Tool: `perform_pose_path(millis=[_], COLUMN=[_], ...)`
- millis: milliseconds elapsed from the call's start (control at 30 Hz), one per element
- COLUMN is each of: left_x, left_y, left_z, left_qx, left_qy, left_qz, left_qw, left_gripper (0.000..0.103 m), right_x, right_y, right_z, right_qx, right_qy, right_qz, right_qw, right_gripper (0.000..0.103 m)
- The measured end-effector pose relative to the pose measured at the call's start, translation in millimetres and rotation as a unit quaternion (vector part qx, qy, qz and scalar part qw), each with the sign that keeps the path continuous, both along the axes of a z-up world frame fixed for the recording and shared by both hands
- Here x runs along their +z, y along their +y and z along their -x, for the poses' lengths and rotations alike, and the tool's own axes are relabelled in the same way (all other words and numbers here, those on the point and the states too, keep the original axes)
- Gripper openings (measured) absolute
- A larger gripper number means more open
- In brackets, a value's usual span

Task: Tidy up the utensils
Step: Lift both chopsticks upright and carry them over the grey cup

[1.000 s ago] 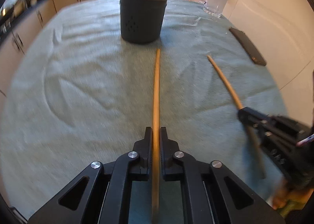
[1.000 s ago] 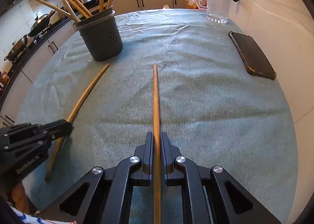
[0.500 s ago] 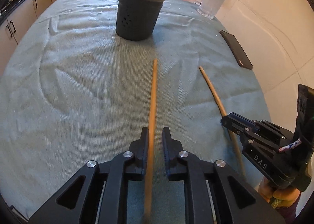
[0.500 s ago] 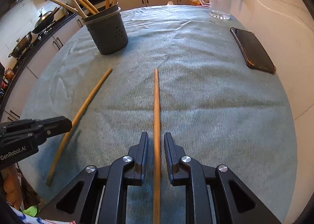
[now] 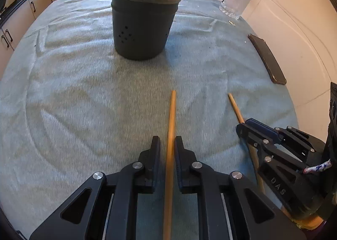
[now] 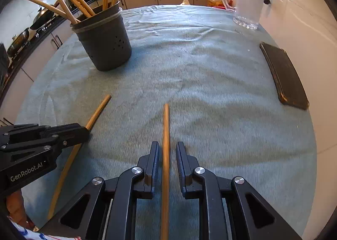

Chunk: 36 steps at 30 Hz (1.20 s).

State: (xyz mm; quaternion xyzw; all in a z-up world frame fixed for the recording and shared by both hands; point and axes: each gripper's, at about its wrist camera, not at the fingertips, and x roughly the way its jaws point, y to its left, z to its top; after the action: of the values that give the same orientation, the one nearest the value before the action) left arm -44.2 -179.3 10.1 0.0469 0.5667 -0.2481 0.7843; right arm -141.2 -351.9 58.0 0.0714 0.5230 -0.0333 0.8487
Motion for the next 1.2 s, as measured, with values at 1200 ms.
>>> perform_pose_path(millis=[1200], left_x=[114.6], left_y=[62.2], left_z=[72.4], left_qx=[0.039], left_qy=[-0.186], left_qz=[0.106], left_qw=[0.9759], left_gripper=[0.006], right_x=[108.1], right_y=[20.2], right_z=[67.1], right_qx=[0.004], right_qy=[-0.225], right_qz=[-0.064], right_qw=[0.972], right_gripper=[0.006])
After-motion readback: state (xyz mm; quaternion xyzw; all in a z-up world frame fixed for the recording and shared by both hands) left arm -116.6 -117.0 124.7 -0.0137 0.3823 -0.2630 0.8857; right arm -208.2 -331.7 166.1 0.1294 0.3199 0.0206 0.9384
